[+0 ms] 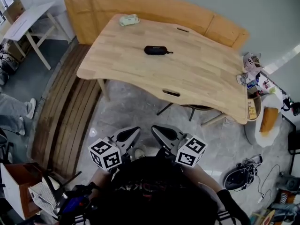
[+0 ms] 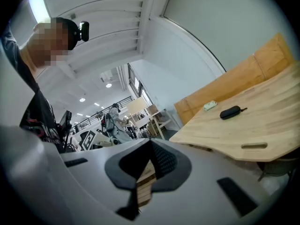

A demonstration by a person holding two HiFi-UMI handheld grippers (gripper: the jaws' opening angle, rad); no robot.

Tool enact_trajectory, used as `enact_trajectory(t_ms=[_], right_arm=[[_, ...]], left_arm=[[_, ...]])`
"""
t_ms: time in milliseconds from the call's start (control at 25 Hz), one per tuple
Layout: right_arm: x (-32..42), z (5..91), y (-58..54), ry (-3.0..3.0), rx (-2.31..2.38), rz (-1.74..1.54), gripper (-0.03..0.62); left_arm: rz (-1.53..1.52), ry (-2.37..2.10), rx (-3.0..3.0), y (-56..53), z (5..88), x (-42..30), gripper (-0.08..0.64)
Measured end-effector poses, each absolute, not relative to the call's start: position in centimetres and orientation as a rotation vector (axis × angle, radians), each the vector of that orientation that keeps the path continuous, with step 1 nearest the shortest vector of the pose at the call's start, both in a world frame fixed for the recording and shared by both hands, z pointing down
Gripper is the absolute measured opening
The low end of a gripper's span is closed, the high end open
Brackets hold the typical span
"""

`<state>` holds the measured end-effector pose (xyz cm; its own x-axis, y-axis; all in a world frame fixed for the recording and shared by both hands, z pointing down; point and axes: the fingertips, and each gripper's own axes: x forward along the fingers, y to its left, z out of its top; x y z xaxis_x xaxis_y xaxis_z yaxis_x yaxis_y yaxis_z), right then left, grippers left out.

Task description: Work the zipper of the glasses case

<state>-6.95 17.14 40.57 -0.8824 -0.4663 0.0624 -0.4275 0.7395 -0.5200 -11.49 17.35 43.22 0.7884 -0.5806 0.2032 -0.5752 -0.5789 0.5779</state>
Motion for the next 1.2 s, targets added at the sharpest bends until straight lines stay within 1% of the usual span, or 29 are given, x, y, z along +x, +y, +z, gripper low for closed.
enact_trajectory(t_ms=[360,680,1200], right_arm=[[-5.2,40.8,12.6,2.848,-0.686,-0.868,0.015],[-2.0,40.9,6.1,2.898,-0.620,-0.891,0.015],[1.6,44.2,-5.0,2.981,-0.609,-0.946,0.015]], left_arm=[[-0.012,-0.943,2.303,13.9,43.1,-10.9,0.011],[-0.039,-1.015,2.278,8.3,42.4,-7.7,0.011],[0.005,-1.132,2.217,0.1,43.9,-4.6,0.011]])
